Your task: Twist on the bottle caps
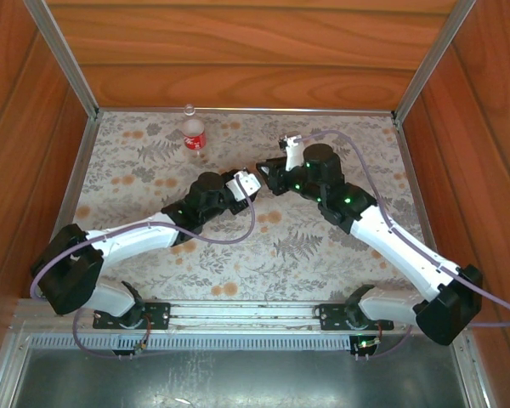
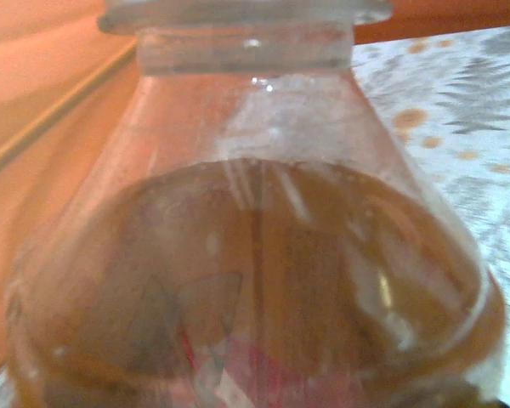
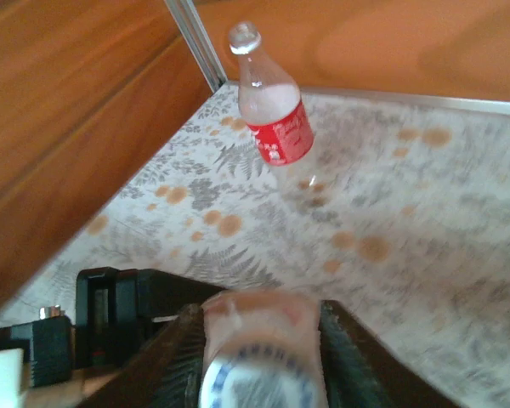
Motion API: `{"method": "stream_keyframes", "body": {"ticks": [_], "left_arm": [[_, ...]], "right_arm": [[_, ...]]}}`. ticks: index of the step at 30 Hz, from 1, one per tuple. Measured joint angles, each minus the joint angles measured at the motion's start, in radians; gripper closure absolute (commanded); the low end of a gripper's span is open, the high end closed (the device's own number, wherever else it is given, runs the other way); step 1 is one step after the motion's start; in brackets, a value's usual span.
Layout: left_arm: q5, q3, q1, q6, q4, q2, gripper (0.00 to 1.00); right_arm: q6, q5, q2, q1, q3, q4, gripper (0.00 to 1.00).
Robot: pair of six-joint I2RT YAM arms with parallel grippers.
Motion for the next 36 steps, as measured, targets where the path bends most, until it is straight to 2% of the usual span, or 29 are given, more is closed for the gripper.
{"method": "stream_keyframes", "body": {"ticks": [2, 4, 11, 14, 17, 24, 27, 31, 36], "left_arm": [[0.108, -0.023, 0.021, -0.003, -0.018, -0.016, 0.48], [0.224, -0.04, 0.04, -0.013, -0.043, -0.027, 0.48], [0.634, -0.05, 0.084, -0.082, -0.097, -0.051, 0.48], [0.782, -0.046, 0.093, -0.117, -0.106, -0.063, 0.48], [0.879, -0.042, 0.095, -0.139, -0.111, -0.074, 0.48], [0.968, -0.035, 0.095, -0.158, -0.113, -0.101, 0.48], [0.973, -0.031, 0.095, -0.159, -0.114, -0.101, 0.48], [0.969, -0.029, 0.096, -0.17, -0.117, -0.101, 0.48], [0.919, -0.029, 0.096, -0.168, -0.116, -0.101, 0.48]], "right_arm": [[-0.059, -0.044, -0.038, -0.016, -0.006, 0.018, 0.32], [-0.114, -0.112, -0.093, -0.032, -0.023, 0.043, 0.3], [-0.33, -0.419, -0.212, -0.055, -0.034, 0.011, 0.3], [-0.404, -0.509, -0.216, -0.056, -0.033, -0.048, 0.32], [-0.455, -0.581, -0.211, -0.056, -0.033, -0.1, 0.36], [-0.501, -0.678, -0.172, -0.057, -0.024, -0.158, 0.46], [-0.51, -0.707, -0.153, -0.057, -0.019, -0.172, 0.54], [-0.517, -0.735, -0.138, -0.057, -0.013, -0.182, 0.76], [-0.501, -0.712, -0.137, -0.057, -0.013, -0.175, 0.95]]}}
